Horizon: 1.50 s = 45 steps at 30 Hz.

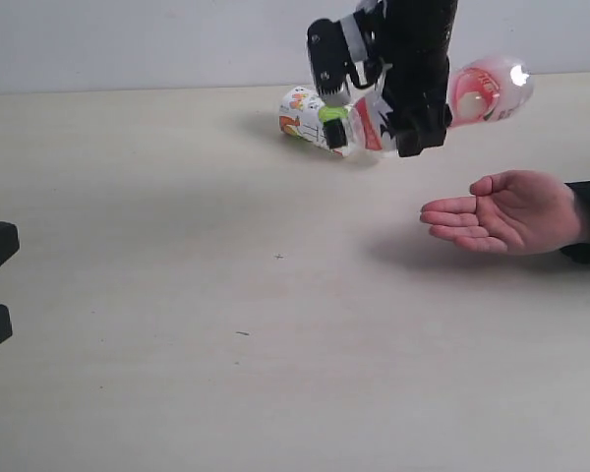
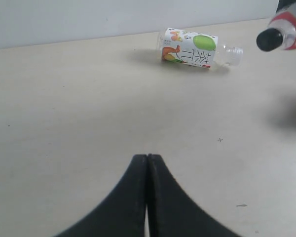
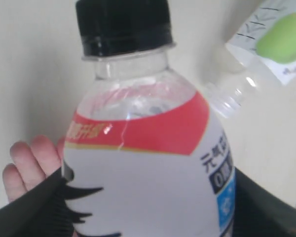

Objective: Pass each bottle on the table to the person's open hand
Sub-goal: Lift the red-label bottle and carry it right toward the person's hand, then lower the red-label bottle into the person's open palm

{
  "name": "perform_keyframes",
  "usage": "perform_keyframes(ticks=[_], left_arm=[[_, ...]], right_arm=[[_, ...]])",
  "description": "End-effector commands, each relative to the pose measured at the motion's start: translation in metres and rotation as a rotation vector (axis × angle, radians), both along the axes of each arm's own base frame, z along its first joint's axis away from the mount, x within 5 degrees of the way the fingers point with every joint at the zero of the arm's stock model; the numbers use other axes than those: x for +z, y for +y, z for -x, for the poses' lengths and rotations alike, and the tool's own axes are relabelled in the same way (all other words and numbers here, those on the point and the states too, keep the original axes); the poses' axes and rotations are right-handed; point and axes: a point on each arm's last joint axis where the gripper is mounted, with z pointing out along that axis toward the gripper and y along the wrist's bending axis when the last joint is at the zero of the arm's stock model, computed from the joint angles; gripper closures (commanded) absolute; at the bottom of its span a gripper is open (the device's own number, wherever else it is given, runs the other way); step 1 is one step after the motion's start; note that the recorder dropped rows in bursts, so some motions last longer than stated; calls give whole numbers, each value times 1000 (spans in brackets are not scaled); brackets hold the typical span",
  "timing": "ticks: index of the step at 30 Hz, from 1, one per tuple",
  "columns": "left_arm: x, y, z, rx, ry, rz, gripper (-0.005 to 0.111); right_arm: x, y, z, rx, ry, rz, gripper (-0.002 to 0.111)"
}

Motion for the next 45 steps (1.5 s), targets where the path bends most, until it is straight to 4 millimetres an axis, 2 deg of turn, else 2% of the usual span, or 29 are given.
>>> perform_keyframes(ticks=[1,5,10,13,19,23,28,31,33,37,43,45], left_arm=[[-1,1,1,8,3,11,107],[-1,1,1,8,3,11,107],[-1,1,1,8,3,11,107],[-1,1,1,8,3,11,107],[-1,1,1,8,3,11,107],[-1,1,1,8,3,11,107],[-1,1,1,8,3,11,107],[-1,1,1,8,3,11,107],[-1,1,1,8,3,11,107],[-1,1,1,8,3,11,107],[-1,1,1,8,3,11,107],[-1,1,1,8,3,11,107]], right_arm=[[34,-5,10,-179,-66,-100,108],[60,-11,19,-380,-114,-206,108],[79,-21,23,-664,-198,-297,108],[85,-24,25,-789,-215,-351,108],[94,-24,32,-919,-177,-444,108],[92,-28,41,-989,-150,-459,108],[82,-49,56,-1130,-146,-433,108],[76,-66,52,-1266,-129,-443,108],[64,-76,47,-1330,-69,-431,108],[39,-86,42,-1399,-57,-350,108],[4,-96,53,-1459,-19,-226,108],[-7,-95,53,-1462,-23,-262,108]])
